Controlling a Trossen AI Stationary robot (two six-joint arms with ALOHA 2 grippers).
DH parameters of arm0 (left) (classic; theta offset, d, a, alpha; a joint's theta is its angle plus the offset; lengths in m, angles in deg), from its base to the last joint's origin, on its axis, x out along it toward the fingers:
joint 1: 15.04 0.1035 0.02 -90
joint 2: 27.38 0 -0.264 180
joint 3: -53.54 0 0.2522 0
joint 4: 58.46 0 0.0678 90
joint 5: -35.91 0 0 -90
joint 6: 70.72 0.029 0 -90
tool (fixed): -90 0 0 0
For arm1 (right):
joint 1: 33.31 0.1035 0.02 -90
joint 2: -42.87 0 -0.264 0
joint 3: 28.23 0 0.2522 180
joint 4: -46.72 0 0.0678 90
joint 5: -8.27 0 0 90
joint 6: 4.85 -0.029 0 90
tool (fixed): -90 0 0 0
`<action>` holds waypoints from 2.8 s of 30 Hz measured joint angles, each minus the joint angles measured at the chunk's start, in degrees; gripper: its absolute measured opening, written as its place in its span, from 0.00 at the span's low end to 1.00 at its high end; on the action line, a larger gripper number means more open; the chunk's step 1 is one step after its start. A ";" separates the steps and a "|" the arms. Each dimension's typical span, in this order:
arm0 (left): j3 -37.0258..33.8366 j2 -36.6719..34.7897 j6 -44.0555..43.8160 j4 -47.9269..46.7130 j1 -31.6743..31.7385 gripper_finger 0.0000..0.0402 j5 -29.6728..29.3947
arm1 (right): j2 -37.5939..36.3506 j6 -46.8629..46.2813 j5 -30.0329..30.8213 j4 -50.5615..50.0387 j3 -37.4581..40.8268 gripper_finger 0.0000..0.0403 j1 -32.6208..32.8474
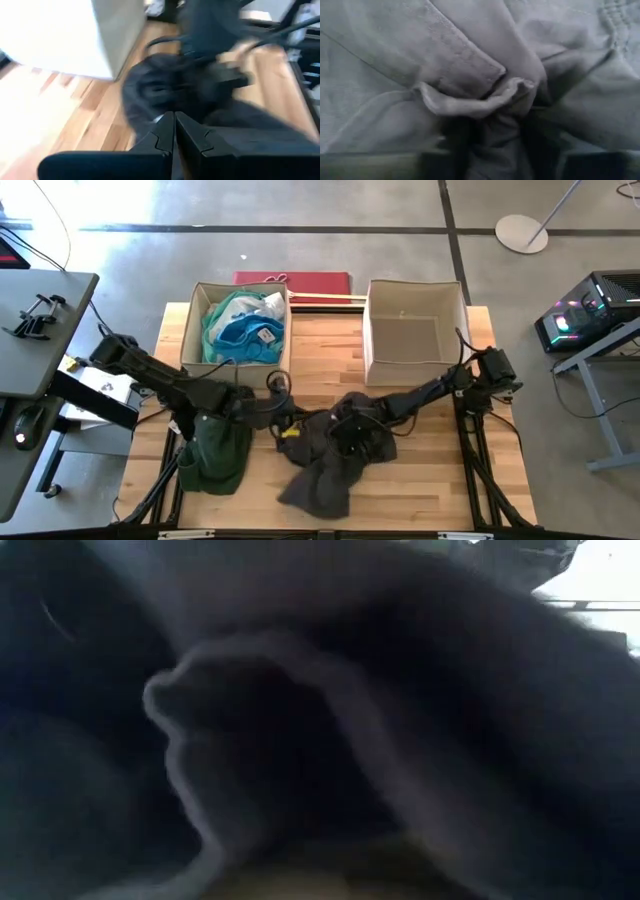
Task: Sort clothes
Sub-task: Put the pants into the right laundry organizer
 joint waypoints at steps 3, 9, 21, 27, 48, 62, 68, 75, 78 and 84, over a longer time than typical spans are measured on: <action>0.64 -1.85 1.45 -1.79 -3.14 0.02 -0.19 | 0.00 -2.27 1.70 -0.72 0.01 0.19 -1.79; 0.98 -3.47 0.05 -0.02 -11.14 0.02 -6.51 | -4.61 -5.86 5.51 -4.95 0.06 0.06 -1.41; 0.96 -5.72 15.82 14.10 -26.21 0.02 -25.15 | -38.33 -1.64 40.14 -9.09 -7.64 0.01 9.97; 0.96 -5.70 15.36 12.95 -27.35 0.02 -28.35 | -49.31 17.53 66.80 -2.99 -15.22 0.01 16.35; 0.96 -5.65 16.90 10.43 -26.35 0.02 -28.22 | -64.34 2.22 68.62 -15.89 -10.95 0.00 -6.01; 0.94 -5.63 19.98 10.73 -26.28 0.02 -28.24 | -53.90 -25.85 28.49 -43.41 -0.70 0.00 -45.37; 0.92 -5.63 19.85 10.65 -26.29 0.02 -28.24 | -40.74 -24.21 22.11 -51.97 -0.54 0.01 -55.50; 0.91 -5.63 19.40 10.58 -26.30 0.02 -28.24 | -28.11 -16.32 20.77 -53.96 -0.96 0.16 -57.83; 0.91 -5.63 19.38 10.56 -26.28 0.02 -28.24 | -26.32 -14.25 20.71 -58.52 -4.47 0.27 -58.69; 0.91 -5.63 18.24 10.54 -26.28 0.02 -28.25 | -26.21 -17.57 20.82 -74.32 -18.62 0.45 -59.02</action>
